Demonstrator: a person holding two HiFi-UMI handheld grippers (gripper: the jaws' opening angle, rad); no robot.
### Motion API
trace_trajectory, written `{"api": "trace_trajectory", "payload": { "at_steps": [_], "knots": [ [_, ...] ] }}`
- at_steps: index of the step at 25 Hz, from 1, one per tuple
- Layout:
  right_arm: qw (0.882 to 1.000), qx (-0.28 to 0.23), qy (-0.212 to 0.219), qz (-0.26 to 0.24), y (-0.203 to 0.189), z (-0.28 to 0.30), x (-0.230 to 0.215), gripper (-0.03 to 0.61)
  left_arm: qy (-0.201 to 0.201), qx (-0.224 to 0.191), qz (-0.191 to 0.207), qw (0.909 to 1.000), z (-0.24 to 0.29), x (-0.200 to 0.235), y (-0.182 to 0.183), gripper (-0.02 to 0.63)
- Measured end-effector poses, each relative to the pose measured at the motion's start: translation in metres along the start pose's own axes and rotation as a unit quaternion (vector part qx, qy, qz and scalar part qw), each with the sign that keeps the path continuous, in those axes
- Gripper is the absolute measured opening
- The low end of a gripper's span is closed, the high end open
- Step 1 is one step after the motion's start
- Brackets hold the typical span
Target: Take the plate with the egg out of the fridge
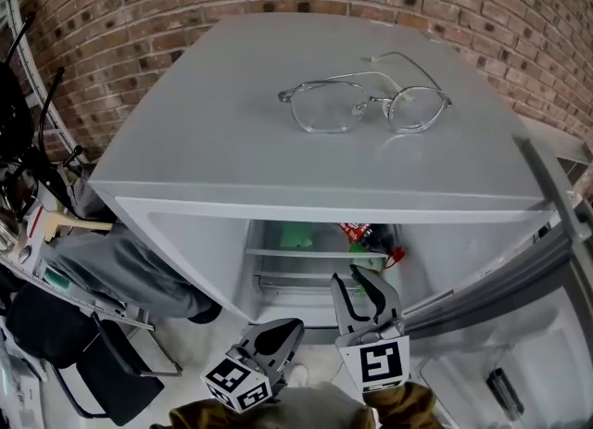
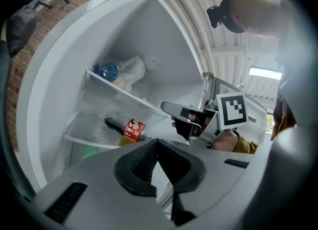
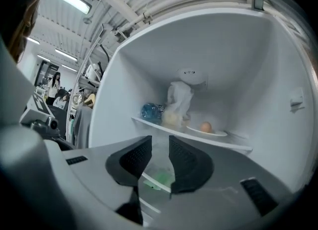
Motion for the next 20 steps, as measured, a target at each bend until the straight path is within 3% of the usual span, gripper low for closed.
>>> {"api": "trace_trajectory", "payload": {
  "at_steps": [5, 20],
  "knots": [
    [0.999, 0.026, -0.007, -0.039, 0.006, 0.007, -0.005, 0.092, 0.013, 0.001, 0.018, 0.9997, -0.003, 0.002, 0.002, 0.008],
    [0.991, 0.058, -0.054, -0.106, 0.02, 0.028, -0.022, 0.101, 0.005, -0.006, 0.051, 0.9987, 0.003, 0.006, 0.011, 0.008]
  ]
}}
Point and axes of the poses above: the fingertips, and each gripper's own axes: z forward along the fingers, x to its left, y out of its top, the point moved 10 cm from there along -z, backward along the fingers, and after that the axes turned 1 degree about -x, right-handed, at the moved point
